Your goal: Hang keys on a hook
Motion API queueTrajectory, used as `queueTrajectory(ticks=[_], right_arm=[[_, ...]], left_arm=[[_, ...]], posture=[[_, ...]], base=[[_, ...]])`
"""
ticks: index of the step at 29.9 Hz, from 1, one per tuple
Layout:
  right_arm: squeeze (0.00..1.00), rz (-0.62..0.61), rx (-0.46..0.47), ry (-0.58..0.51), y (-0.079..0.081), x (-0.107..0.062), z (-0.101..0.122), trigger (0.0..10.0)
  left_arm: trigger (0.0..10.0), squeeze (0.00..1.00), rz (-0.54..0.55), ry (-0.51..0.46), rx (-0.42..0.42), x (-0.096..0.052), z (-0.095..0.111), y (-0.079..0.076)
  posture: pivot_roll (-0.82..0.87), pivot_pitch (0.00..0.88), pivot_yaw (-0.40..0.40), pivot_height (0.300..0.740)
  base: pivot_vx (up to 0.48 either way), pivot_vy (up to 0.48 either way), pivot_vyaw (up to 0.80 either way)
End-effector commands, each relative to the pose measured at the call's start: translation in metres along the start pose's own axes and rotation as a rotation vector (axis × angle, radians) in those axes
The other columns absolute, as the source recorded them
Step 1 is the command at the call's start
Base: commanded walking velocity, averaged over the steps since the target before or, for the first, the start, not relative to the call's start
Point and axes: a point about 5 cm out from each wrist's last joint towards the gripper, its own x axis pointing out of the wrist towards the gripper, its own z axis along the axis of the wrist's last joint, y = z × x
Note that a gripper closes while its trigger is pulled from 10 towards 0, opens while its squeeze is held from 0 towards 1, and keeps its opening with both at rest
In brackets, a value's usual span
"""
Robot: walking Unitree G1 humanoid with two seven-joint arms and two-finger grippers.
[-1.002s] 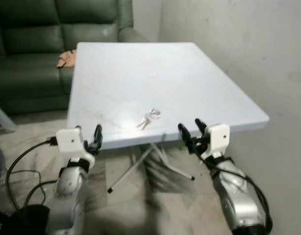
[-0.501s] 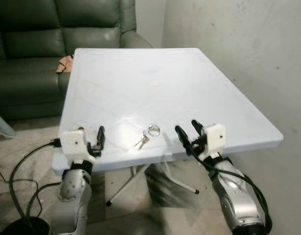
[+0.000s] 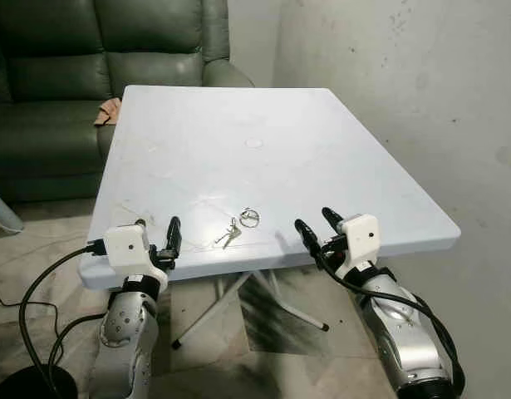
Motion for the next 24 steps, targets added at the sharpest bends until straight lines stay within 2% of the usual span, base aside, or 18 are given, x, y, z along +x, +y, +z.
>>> queueTrajectory(ticks=[1, 15, 24], right_arm=[[0.00, 0.019, -0.007, -0.007, 0.0025, 0.0015, 0.0020, 10.0], [0.00, 0.029, 0.003, -0.008, 0.0048, 0.0005, 0.0013, 10.0], [0.00, 0.031, 0.013, -0.001, 0.0048, 0.0005, 0.0016, 10.0]], left_arm=[[10.0, 0.00, 0.008, -0.003, 0.001, 0.0003, 0.0020, 0.0011], [10.0, 0.00, 0.010, -0.004, 0.005, 0.0009, 0.0027, 0.0014], [10.0, 0.00, 0.026, 0.002, 0.026, 0.0001, 0.0022, 0.0015]], posture=[[-0.06, 0.000, -0.066, 0.728], [-0.06, 0.000, -0.065, 0.728], [-0.06, 0.000, -0.069, 0.728]], base=[[0.000, 0.472, 0.00], [0.000, 0.473, 0.00], [0.000, 0.000, 0.00]])
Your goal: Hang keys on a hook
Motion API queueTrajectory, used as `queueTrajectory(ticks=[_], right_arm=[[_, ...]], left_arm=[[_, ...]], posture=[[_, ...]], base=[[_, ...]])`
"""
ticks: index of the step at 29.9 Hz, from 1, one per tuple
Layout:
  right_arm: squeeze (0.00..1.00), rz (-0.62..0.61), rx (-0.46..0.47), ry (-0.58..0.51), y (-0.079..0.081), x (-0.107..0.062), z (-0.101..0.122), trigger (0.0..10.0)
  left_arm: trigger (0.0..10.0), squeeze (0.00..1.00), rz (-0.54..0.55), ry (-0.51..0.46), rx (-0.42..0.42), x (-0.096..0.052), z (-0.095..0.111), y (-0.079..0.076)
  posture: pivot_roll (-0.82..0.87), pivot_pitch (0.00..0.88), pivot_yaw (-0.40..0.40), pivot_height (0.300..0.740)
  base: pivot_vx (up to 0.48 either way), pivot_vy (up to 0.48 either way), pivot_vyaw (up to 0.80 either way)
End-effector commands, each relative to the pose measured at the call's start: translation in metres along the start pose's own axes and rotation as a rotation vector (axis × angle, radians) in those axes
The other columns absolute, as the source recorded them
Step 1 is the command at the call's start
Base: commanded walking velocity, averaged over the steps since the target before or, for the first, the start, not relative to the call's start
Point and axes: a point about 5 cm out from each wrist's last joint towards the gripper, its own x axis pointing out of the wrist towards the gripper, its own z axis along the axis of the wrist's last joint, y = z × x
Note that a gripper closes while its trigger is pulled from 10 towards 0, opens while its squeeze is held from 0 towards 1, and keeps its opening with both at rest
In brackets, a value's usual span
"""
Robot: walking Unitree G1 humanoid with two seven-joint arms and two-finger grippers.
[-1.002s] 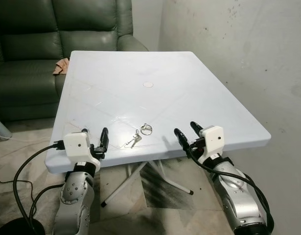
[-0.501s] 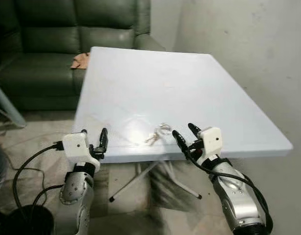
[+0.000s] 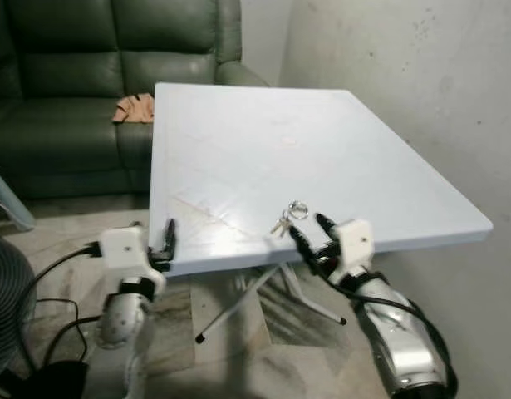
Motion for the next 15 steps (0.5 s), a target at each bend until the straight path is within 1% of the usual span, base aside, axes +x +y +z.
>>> queueTrajectory(ticks=[1, 4, 6, 12, 15], right_arm=[[0.00, -0.029, -0.002, 0.005, -0.0100, -0.0016, 0.0035, 10.0], [0.00, -0.032, -0.001, 0.007, -0.0104, -0.0014, 0.0035, 10.0], [0.00, -0.060, -0.009, 0.021, -0.0127, -0.0010, 0.0027, 10.0], [0.00, -0.067, -0.005, 0.036, -0.0142, -0.0001, 0.0025, 10.0], [0.00, -0.052, -0.044, 0.038, -0.0157, 0.0015, 0.0047, 10.0]], left_arm=[[10.0, 0.00, -0.023, 0.002, -0.008, 0.0011, 0.0008, -0.0098], [10.0, 0.00, -0.023, 0.002, -0.008, 0.0011, 0.0008, -0.0098], [10.0, 0.00, -0.021, 0.002, -0.008, 0.0006, 0.0007, -0.0096], [10.0, 0.00, -0.014, 0.002, -0.002, 0.0001, 0.0010, -0.0087], [10.0, 0.00, -0.017, 0.002, 0.023, -0.0013, 0.0007, -0.0078]], posture=[[-0.06, 0.000, -0.069, 0.728], [-0.06, 0.000, -0.069, 0.728], [-0.06, 0.000, -0.071, 0.728], [-0.06, 0.007, -0.072, 0.728], [-0.06, 0.010, -0.072, 0.728]], base=[[0.000, 0.000, 0.00], [0.000, 0.000, 0.00], [0.000, 0.000, 0.00], [0.000, 0.000, 0.00], [0.000, 0.000, 0.00]])
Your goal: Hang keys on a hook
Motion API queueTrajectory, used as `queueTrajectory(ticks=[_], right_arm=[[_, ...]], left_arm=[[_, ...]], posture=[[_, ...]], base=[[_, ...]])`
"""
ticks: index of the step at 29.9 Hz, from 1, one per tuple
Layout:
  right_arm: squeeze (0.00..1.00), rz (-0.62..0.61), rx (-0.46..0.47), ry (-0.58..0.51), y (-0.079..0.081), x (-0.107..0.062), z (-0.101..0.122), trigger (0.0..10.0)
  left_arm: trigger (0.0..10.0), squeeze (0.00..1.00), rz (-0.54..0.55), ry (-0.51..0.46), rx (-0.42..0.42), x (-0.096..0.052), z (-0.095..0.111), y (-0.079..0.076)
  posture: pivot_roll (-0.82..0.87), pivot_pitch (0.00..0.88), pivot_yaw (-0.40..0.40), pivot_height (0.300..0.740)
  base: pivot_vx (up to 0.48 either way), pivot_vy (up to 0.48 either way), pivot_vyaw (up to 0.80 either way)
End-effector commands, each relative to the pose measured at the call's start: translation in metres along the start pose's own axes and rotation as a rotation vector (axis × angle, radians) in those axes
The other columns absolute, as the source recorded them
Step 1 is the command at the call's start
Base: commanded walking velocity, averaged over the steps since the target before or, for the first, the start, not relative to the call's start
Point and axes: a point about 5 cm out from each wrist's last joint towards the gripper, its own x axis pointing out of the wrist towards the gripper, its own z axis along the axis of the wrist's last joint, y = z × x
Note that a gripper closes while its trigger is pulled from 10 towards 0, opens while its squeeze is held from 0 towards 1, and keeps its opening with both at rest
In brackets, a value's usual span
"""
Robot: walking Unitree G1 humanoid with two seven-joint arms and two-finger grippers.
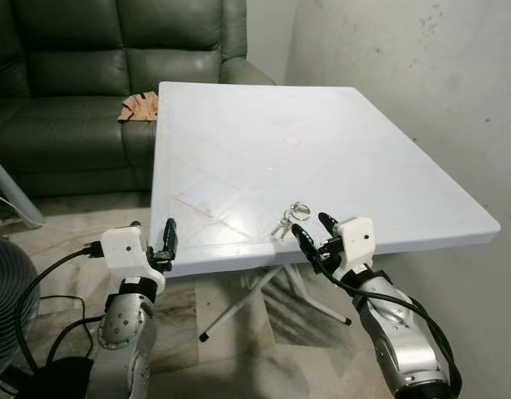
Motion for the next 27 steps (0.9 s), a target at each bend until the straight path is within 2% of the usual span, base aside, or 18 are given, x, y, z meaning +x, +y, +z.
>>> queueTrajectory(ticks=[1, 3, 8, 11, 15, 18, 22, 25, 27], right_arm=[[0.00, 0.001, -0.027, -0.005, -0.002, 0.002, 0.004, 10.0], [0.00, 0.007, -0.060, -0.001, -0.002, 0.004, 0.005, 10.0], [0.00, 0.024, -0.090, 0.008, -0.002, 0.007, 0.006, 10.0], [0.00, 0.047, -0.141, 0.031, 0.002, 0.021, 0.010, 10.0], [0.00, 0.058, -0.146, 0.041, 0.007, 0.027, 0.011, 10.0], [0.00, 0.060, -0.095, 0.050, 0.016, 0.036, 0.014, 10.0], [0.00, 0.054, -0.070, 0.063, 0.023, 0.042, 0.015, 10.0], [0.00, 0.056, -0.032, 0.101, 0.037, 0.051, 0.015, 10.0], [0.00, 0.057, -0.027, 0.106, 0.040, 0.052, 0.016, 10.0]], left_arm=[[10.0, 0.00, -0.004, 0.005, 0.024, -0.001, 0.000, -0.001], [10.0, 0.00, -0.040, -0.001, 0.075, -0.003, 0.001, -0.005], [10.0, 0.00, -0.084, 0.001, 0.090, -0.005, -0.001, -0.012], [10.0, 0.00, -0.180, -0.016, 0.091, -0.011, 0.002, -0.025], [10.0, 0.00, -0.184, -0.010, 0.100, -0.015, 0.001, -0.028], [10.0, 0.00, -0.201, -0.011, 0.102, -0.019, 0.002, -0.030], [10.0, 0.00, -0.203, -0.006, 0.097, -0.022, 0.003, -0.030], [10.0, 0.00, -0.210, -0.003, 0.105, -0.028, 0.003, -0.031], [10.0, 0.00, -0.211, -0.003, 0.107, -0.030, 0.004, -0.031]], posture=[[-0.06, 0.010, -0.072, 0.728], [-0.06, 0.012, -0.071, 0.728], [-0.06, 0.015, -0.070, 0.728], [-0.06, 0.033, -0.066, 0.728], [-0.05, 0.050, -0.069, 0.728], [-0.04, 0.068, -0.073, 0.728], [-0.04, 0.085, -0.078, 0.728], [-0.03, 0.107, -0.086, 0.728], [-0.03, 0.111, -0.088, 0.728]], base=[[0.000, 0.000, 0.00], [0.000, 0.000, 0.00], [0.000, 0.000, 0.00], [0.000, 0.000, 0.00], [0.000, 0.000, 0.00], [0.000, 0.000, 0.00], [0.000, 0.000, 0.00], [0.000, 0.000, 0.00], [0.000, 0.000, 0.00]])
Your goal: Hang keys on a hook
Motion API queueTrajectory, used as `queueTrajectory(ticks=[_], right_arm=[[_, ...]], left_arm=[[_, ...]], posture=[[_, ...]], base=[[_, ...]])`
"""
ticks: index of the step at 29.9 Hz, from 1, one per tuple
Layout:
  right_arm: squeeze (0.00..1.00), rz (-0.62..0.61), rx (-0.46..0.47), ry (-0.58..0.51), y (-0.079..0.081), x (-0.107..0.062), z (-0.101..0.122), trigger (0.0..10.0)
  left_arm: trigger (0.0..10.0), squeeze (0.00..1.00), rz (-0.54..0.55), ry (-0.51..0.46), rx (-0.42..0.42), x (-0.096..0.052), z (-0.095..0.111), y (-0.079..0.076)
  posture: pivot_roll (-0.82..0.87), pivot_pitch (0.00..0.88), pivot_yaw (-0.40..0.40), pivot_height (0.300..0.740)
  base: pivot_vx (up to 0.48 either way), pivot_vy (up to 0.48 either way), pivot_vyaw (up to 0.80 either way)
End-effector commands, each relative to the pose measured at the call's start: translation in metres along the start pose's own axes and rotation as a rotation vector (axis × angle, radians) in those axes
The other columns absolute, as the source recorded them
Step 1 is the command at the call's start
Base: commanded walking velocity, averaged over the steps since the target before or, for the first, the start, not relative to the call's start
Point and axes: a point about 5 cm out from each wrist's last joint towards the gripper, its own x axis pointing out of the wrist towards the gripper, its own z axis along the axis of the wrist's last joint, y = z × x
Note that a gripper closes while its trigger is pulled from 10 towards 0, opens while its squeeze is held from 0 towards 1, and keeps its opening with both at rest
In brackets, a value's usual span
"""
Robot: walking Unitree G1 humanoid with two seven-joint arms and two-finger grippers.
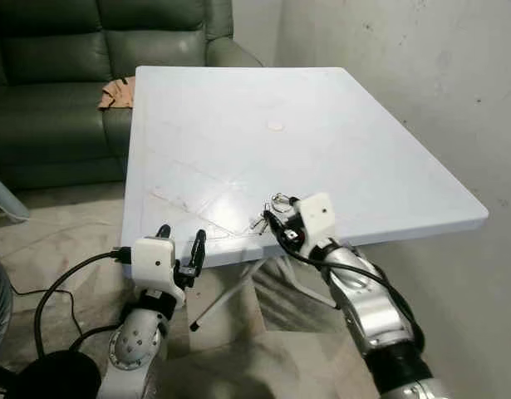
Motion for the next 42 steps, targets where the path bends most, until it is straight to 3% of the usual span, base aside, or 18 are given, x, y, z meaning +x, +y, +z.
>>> queueTrajectory(ticks=[1, 17, 31, 33, 35, 36, 37, 38, 41, 42], right_arm=[[0.00, -0.006, -0.002, 0.028, 0.000, 0.002, -0.002, 10.0], [0.00, -0.060, 0.153, 0.043, 0.030, 0.029, 0.010, 10.0], [0.00, -0.155, 0.212, -0.024, 0.021, 0.040, 0.027, 10.0], [0.00, -0.159, 0.214, -0.023, 0.020, 0.041, 0.028, 9.2], [0.00, -0.161, 0.208, -0.022, 0.021, 0.042, 0.028, 4.9], [0.00, -0.161, 0.208, -0.022, 0.021, 0.042, 0.028, 4.9], [0.00, -0.163, 0.201, -0.021, 0.021, 0.042, 0.028, 4.1], [0.00, -0.164, 0.199, -0.018, 0.022, 0.042, 0.028, 1.6], [0.00, -0.165, 0.197, -0.016, 0.022, 0.043, 0.028, 1.6], [0.00, -0.165, 0.196, -0.016, 0.023, 0.043, 0.027, 0.0]], left_arm=[[10.0, 0.00, -0.013, -0.007, 0.008, -0.002, 0.004, -0.003], [10.0, 0.00, -0.013, 0.024, 0.003, -0.022, 0.007, -0.009], [10.0, 0.00, -0.025, 0.039, 0.004, -0.029, 0.011, -0.012], [10.0, 0.00, -0.026, 0.039, 0.003, -0.029, 0.011, -0.012], [10.0, 0.00, -0.027, 0.039, 0.002, -0.028, 0.012, -0.013], [10.0, 0.00, -0.027, 0.039, 0.002, -0.028, 0.012, -0.013], [10.0, 0.00, -0.027, 0.039, 0.001, -0.028, 0.012, -0.013], [10.0, 0.00, -0.027, 0.039, 0.002, -0.028, 0.012, -0.013], [10.0, 0.00, -0.027, 0.041, 0.003, -0.028, 0.012, -0.013], [10.0, 0.00, -0.026, 0.042, 0.002, -0.028, 0.013, -0.012]], posture=[[-0.03, 0.111, -0.088, 0.728], [0.02, 0.182, -0.098, 0.728], [0.03, 0.200, -0.096, 0.728], [0.03, 0.201, -0.095, 0.728], [0.03, 0.204, -0.094, 0.728], [0.03, 0.204, -0.094, 0.728], [0.03, 0.206, -0.094, 0.728], [0.03, 0.206, -0.094, 0.728], [0.03, 0.206, -0.094, 0.728], [0.04, 0.208, -0.094, 0.728]], base=[[0.000, 0.000, 0.00], [0.000, 0.000, 0.00], [0.000, 0.000, 0.00], [0.000, 0.000, 0.00], [0.000, 0.000, 0.00], [0.000, 0.000, 0.00], [0.000, 0.000, 0.00], [0.000, 0.000, 0.00], [0.000, 0.000, 0.00], [0.000, 0.000, 0.00]])
